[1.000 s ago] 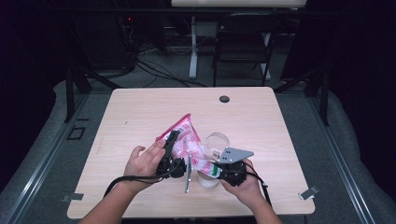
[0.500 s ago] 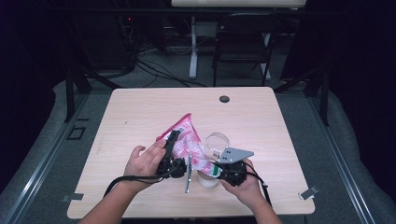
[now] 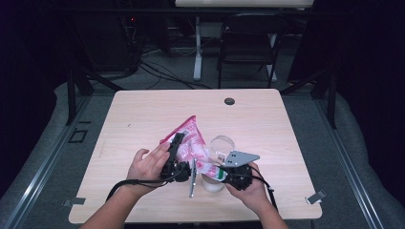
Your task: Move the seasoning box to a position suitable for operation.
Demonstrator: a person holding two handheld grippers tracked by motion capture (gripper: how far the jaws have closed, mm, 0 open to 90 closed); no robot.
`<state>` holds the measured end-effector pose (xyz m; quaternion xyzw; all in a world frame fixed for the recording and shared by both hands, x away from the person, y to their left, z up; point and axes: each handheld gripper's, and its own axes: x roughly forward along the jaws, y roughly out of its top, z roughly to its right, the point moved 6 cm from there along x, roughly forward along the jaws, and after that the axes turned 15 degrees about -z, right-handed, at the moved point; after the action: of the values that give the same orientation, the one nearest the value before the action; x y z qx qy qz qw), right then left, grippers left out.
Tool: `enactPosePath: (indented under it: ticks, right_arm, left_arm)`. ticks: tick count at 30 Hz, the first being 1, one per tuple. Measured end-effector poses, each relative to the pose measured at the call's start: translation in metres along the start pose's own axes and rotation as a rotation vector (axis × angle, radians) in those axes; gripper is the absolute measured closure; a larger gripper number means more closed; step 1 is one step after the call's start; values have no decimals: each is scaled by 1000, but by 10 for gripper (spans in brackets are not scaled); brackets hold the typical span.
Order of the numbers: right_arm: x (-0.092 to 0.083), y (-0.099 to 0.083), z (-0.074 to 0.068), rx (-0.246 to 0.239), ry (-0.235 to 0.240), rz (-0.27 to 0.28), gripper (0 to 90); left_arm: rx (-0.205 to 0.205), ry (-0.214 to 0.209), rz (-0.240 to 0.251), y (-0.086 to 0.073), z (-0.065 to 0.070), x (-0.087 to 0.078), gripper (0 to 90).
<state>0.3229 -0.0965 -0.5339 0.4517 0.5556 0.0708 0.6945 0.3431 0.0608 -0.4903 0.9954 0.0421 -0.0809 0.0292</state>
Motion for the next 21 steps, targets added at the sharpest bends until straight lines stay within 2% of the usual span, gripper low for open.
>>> enactPosePath:
  ticks: [15,21]
  right_arm:
    - [0,0,1,0,-1,-4,900]
    - [0,0,2,3,-2,-5,900]
  left_arm:
    - [5,4,5,1,-1,0,639]
    - [-8,2,6,2,-1,0,639]
